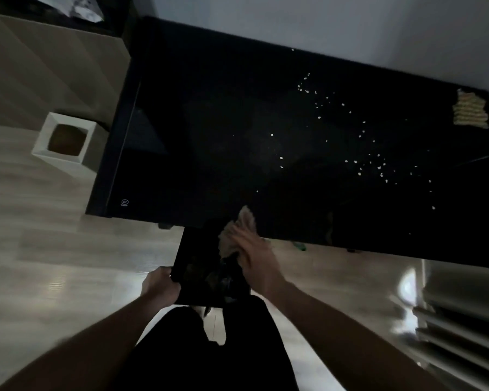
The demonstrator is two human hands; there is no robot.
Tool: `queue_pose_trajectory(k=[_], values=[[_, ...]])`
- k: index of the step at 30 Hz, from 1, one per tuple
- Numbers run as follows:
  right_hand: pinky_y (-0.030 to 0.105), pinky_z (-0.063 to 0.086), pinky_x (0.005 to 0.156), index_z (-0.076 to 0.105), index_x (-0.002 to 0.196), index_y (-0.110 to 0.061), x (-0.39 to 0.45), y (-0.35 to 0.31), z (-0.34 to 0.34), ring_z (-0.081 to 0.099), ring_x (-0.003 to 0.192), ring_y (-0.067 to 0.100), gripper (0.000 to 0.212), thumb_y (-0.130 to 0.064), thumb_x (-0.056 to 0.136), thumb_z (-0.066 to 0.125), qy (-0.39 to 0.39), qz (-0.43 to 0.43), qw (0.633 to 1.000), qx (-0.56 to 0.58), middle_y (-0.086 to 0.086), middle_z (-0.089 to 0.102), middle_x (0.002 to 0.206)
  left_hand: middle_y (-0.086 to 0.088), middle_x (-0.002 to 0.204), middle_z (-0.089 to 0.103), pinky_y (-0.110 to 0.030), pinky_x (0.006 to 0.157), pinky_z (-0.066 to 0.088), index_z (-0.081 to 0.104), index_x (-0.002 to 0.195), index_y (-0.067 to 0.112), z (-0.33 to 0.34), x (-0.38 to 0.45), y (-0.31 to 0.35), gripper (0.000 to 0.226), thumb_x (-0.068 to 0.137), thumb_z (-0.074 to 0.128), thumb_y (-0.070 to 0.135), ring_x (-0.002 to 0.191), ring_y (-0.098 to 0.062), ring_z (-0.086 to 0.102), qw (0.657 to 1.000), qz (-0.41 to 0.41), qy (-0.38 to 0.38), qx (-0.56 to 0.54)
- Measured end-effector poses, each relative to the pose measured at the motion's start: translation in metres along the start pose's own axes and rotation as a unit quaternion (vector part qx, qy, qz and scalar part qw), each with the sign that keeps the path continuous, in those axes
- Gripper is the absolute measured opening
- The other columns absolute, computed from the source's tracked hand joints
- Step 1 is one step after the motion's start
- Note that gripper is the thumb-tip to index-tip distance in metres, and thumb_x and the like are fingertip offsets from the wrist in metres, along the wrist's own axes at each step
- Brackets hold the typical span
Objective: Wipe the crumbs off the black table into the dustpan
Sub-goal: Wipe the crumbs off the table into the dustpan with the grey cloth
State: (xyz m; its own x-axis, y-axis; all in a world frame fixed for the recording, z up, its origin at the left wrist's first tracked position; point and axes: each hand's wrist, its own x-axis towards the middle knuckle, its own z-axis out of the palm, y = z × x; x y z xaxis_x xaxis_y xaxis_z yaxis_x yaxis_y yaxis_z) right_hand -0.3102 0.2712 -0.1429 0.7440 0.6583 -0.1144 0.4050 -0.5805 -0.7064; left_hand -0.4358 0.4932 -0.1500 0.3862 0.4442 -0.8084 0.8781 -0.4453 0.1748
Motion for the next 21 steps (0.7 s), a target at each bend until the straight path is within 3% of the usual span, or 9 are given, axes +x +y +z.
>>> queue_pose_trajectory(k=[2, 5, 7, 11, 13, 15, 18, 21], values=[[0.022, 0.039, 0.116, 0.057, 0.145, -0.026, -0.006, -0.013, -0.003, 0.045, 0.141, -0.002, 0.053, -0.003, 0.098, 0.055, -0.018, 0.044, 0.998, 0.051, -0.014, 0.05, 0.156, -0.007, 0.088, 0.074, -0.027, 0.071, 0.049, 0.076, 0.112, 0.026, -0.002, -0.001, 0.005, 0.045, 0.075, 0.057, 0.01, 0.09, -0.03, 0.071, 1.0, -0.002, -0.01, -0.002], [0.015, 0.042, 0.11, 0.06, 0.142, -0.026, 0.002, -0.013, -0.033, 0.057, 0.13, 0.004, 0.048, -0.004, 0.1, 0.051, 0.036, 0.092, 0.992, 0.082, -0.014, 0.057, 0.147, 0.001, 0.066, 0.064, -0.024, 0.062, 0.046, 0.077, 0.108, 0.024, -0.006, -0.001, 0.013, 0.042, 0.074, 0.057, 0.008, 0.071, -0.025, 0.066, 1.0, -0.013, -0.011, -0.005], [0.018, 0.044, 0.108, 0.061, 0.14, -0.023, 0.018, -0.006, -0.065, 0.06, 0.126, 0.006, 0.046, -0.002, 0.1, 0.052, 0.079, 0.118, 0.984, 0.113, -0.011, 0.061, 0.141, 0.004, 0.06, 0.062, -0.024, 0.056, 0.045, 0.078, 0.104, 0.022, -0.006, -0.002, 0.017, 0.039, 0.075, 0.057, 0.008, 0.063, -0.022, 0.064, 1.0, -0.018, -0.008, -0.003], [0.017, 0.046, 0.106, 0.06, 0.142, -0.023, 0.067, 0.019, -0.138, 0.062, 0.119, -0.001, 0.041, -0.011, 0.104, 0.052, 0.159, 0.169, 0.962, 0.146, -0.013, 0.066, 0.129, -0.009, 0.083, 0.074, -0.032, 0.072, 0.056, 0.077, 0.108, 0.02, 0.0, -0.007, 0.024, 0.036, 0.079, 0.058, 0.011, 0.086, -0.032, 0.071, 0.999, -0.029, 0.004, -0.018], [0.012, 0.042, 0.108, 0.058, 0.144, -0.021, 0.098, 0.033, -0.171, 0.056, 0.116, -0.016, 0.042, -0.013, 0.104, 0.05, 0.186, 0.163, 0.96, 0.132, -0.016, 0.063, 0.13, -0.011, 0.091, 0.076, -0.034, 0.075, 0.058, 0.076, 0.113, 0.024, 0.006, -0.009, 0.028, 0.039, 0.08, 0.057, 0.014, 0.088, -0.032, 0.072, 0.999, -0.043, 0.015, -0.024], [0.013, 0.038, 0.113, 0.056, 0.146, -0.018, 0.128, 0.049, -0.196, 0.052, 0.121, -0.017, 0.044, -0.01, 0.103, 0.049, 0.192, 0.138, 0.967, 0.099, -0.012, 0.061, 0.136, -0.01, 0.089, 0.077, -0.035, 0.076, 0.06, 0.075, 0.116, 0.026, 0.012, -0.012, 0.033, 0.041, 0.08, 0.057, 0.015, 0.086, -0.032, 0.073, 0.997, -0.059, 0.02, -0.041], [0.023, 0.026, 0.125, 0.047, 0.154, -0.024, 0.172, 0.075, -0.21, 0.037, 0.147, 0.001, 0.048, -0.02, 0.106, 0.045, 0.111, 0.11, 0.987, 0.029, -0.009, 0.045, 0.159, -0.008, 0.082, 0.075, -0.033, 0.075, 0.06, 0.074, 0.118, 0.028, 0.021, -0.015, 0.039, 0.046, 0.078, 0.057, 0.014, 0.083, -0.03, 0.074, 0.994, -0.08, 0.027, -0.067], [0.046, 0.007, 0.131, 0.035, 0.16, -0.027, 0.204, 0.099, -0.198, 0.007, 0.161, 0.022, 0.051, -0.034, 0.11, 0.036, -0.041, 0.128, 0.985, -0.106, -0.003, 0.018, 0.172, -0.01, 0.089, 0.077, -0.036, 0.078, 0.061, 0.073, 0.121, 0.026, 0.03, -0.017, 0.047, 0.048, 0.078, 0.057, 0.014, 0.082, -0.03, 0.074, 0.99, -0.094, 0.039, -0.092]])
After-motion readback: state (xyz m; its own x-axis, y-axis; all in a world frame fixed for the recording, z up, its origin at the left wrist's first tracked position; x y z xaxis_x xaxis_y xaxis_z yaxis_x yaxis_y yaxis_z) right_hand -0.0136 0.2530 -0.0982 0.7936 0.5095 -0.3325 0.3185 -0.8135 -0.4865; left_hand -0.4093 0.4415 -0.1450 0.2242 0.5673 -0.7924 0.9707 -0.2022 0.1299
